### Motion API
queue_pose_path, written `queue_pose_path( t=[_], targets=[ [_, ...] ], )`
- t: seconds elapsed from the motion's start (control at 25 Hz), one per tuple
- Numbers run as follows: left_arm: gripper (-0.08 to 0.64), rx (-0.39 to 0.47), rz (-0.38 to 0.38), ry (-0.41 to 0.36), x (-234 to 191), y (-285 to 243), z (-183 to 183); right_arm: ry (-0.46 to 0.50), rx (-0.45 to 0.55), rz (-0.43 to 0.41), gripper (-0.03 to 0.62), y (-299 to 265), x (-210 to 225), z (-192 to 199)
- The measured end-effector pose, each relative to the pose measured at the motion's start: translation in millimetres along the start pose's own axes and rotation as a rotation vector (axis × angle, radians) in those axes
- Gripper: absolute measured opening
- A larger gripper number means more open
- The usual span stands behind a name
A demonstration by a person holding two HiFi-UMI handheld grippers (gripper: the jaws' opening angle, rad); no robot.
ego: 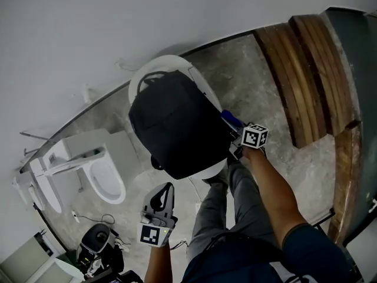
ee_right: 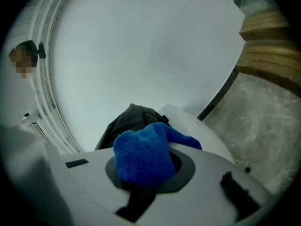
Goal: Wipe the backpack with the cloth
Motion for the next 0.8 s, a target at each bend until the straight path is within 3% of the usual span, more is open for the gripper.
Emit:
queue_pose_path(
  t=[0.16, 0.28, 0.36, 0.52, 0.64, 0.8],
  targets=[
    [0.003, 0.016, 0.002, 0.013, -13, -8, -2, -0.017, 0.014, -0.035, 0.020, 15, -5, 13],
    [0.003, 0.022, 0.018, 0.009, -17, -15, -7, 0.044, -0.021, -0.010, 0.020, 26, -15, 25],
    [0.003, 0.024, 0.026, 0.008, -19, -18, -10, 0.091, -0.022, -0.004, 0.020, 16, -21, 16],
    [0.003, 0.018, 0.031, 0.010, -23, -21, -12, 0.135, 0.007, -0.075, 0.020, -32, -34, -29],
    [0.003, 0.017, 0.025, 0.017, -26, -23, -12, 0.108, 0.005, -0.127, 0.020, -49, -40, -45],
    [0.003, 0.019, 0.018, 0.030, -29, -23, -10, 0.023, -0.001, -0.129, 0.020, -18, -28, -21]
  ],
)
Point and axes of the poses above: the fingertips, and each gripper's own axes: y backward along the fingers, x to its right, z out of its underside, the point moved 10 cm from there along y, backward along the fingers, and after that the axes turned 1 degree about -y, right-handed, at the moved point
